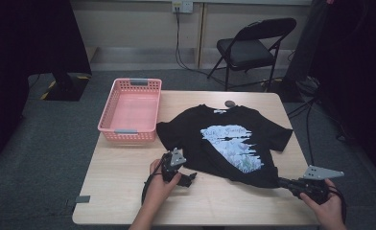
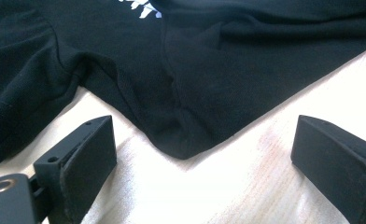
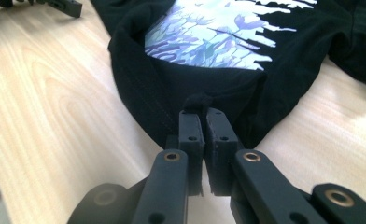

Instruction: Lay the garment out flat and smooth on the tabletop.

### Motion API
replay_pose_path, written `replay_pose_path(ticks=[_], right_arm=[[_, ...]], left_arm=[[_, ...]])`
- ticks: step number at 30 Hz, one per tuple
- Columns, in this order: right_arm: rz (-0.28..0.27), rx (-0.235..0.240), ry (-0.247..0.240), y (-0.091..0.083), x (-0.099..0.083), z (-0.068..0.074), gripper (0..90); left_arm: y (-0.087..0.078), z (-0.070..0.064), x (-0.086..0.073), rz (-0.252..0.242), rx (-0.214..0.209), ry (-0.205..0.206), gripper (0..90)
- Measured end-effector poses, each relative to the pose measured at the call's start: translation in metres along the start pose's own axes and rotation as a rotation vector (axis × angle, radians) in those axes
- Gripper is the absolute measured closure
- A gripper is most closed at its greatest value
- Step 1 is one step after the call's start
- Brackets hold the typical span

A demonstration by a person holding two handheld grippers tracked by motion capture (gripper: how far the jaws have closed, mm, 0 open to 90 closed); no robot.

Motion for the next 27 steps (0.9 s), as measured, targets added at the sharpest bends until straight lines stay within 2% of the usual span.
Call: replay_pose_path(ticks=[10, 12, 14, 15, 17, 18, 21, 27], right_arm=[[0.055, -0.038, -0.021, -0.012, -0.012, 0.008, 83.4], [0.039, -0.03, -0.011, -0.014, -0.011, 0.008, 79.2], [0.008, -0.041, -0.007, -0.017, -0.007, 0.005, 67.6], [0.008, -0.041, -0.007, -0.017, -0.007, 0.005, 67.6], [-0.03, -0.057, -0.001, -0.018, 0.0, 0.003, 55.9], [-0.03, -0.057, -0.001, -0.018, 0.0, 0.003, 55.9], [-0.073, -0.077, -0.003, -0.017, 0.011, 0.002, 48.5], [-0.075, -0.088, -0.011, -0.011, 0.021, 0.001, 50.7]], left_arm=[[0.0, 0.0, 0.0, 0.0, 0.0, 0.0, 6.2], [0.0, 0.0, 0.0, 0.0, 0.0, 0.0, 6.2], [0.0, 0.0, 0.0, 0.0, 0.0, 0.0, 6.2], [0.0, 0.0, 0.0, 0.0, 0.0, 0.0, 6.2], [0.0, 0.0, 0.0, 0.0, -0.001, 0.0, 6.1], [0.0, 0.0, 0.0, 0.0, -0.001, 0.0, 6.1], [0.0, 0.0, 0.0, 0.0, -0.003, 0.0, 5.9], [0.001, 0.0, 0.0, 0.001, -0.001, 0.002, 5.3]])
Point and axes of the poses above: each handheld gripper's, and its own axes: y roughly forward along the jaws, x roughly out of its top, z roughly to its left, the point moved 5 cm from there along y, roughly forward along the jaws, and after that the axes turned 5 degrees about x, right-handed, at the moved point
